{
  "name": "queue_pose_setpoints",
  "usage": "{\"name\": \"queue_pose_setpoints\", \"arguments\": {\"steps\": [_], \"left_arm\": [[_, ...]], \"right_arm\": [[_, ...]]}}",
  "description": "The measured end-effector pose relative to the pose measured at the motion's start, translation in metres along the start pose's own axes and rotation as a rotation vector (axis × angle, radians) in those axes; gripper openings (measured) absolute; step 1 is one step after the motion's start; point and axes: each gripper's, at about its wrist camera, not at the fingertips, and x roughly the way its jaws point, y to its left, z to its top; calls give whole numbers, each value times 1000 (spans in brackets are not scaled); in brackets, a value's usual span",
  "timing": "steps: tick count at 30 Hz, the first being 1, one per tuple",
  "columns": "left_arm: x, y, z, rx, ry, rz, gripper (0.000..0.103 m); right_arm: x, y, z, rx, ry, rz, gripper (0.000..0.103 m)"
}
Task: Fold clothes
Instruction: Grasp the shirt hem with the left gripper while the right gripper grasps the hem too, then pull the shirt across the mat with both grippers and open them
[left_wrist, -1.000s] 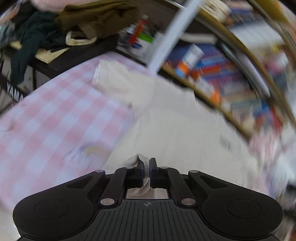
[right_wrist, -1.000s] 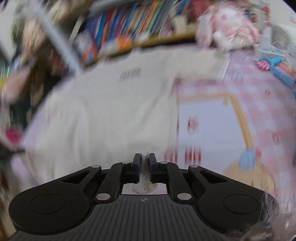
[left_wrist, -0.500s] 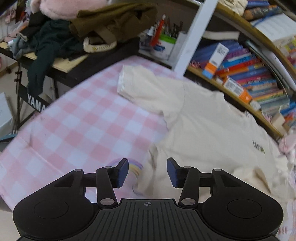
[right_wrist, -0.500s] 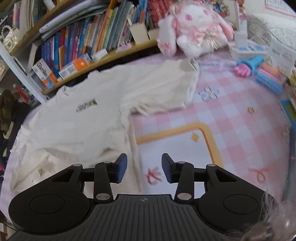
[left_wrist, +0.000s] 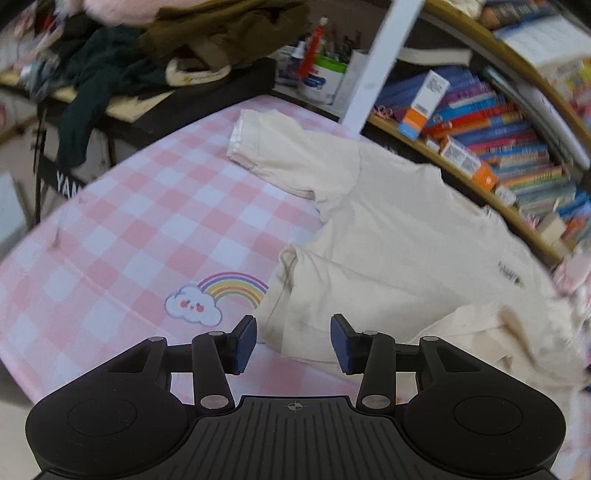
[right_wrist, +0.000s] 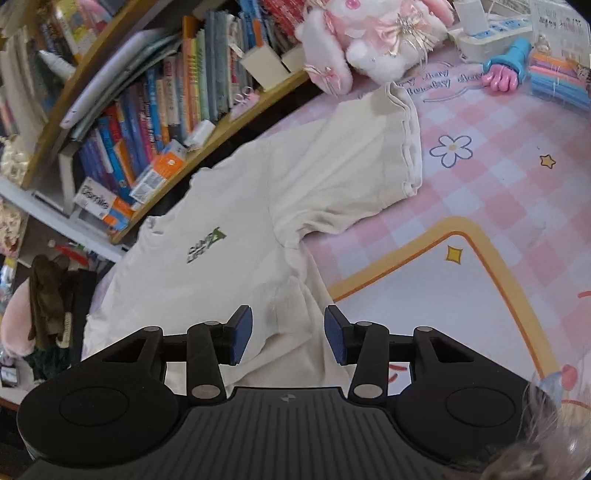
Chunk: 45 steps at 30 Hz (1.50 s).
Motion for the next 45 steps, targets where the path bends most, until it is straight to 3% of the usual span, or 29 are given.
{"name": "queue_pose_setpoints", "arguments": {"steps": [2, 3, 4, 7, 11, 14, 16, 23, 30, 37, 45], "left_arm": [[-3, 9, 0, -66, 3, -28, 42], [-3, 13, 0, -100, 5, -42, 42], [-3, 15, 0, -119, 6, -46, 42], [2, 16, -1, -141, 17, -52, 41], [17, 9, 0, -127, 43, -49, 37], [26, 2, 0, -108, 61, -30, 25], [24, 1, -1, -92, 61, -22, 6], [-13, 6, -1, -100, 3, -69, 3], [-68, 19, 6, -46, -44, -140, 3], [-110, 51, 1, -21, -8, -233, 3], [-124, 74, -17, 12, 112, -252, 3]], "right_arm": [[7, 2, 1, 0, 18, -21, 36], [9, 2, 1, -1, 25, -19, 30], [11, 3, 0, 0, 34, -14, 15], [10, 5, -1, -7, 36, -6, 6], [2, 12, 0, -34, 17, 16, 6], [1, 15, 1, -50, 19, 15, 6], [2, 14, 0, -51, 25, 8, 6], [-10, 12, -7, -66, 21, -12, 5], [-66, 15, -40, -117, -1, -15, 5], [-128, 5, -101, -72, 4, -66, 5], [-166, -10, -160, 61, 20, -122, 5]]}}
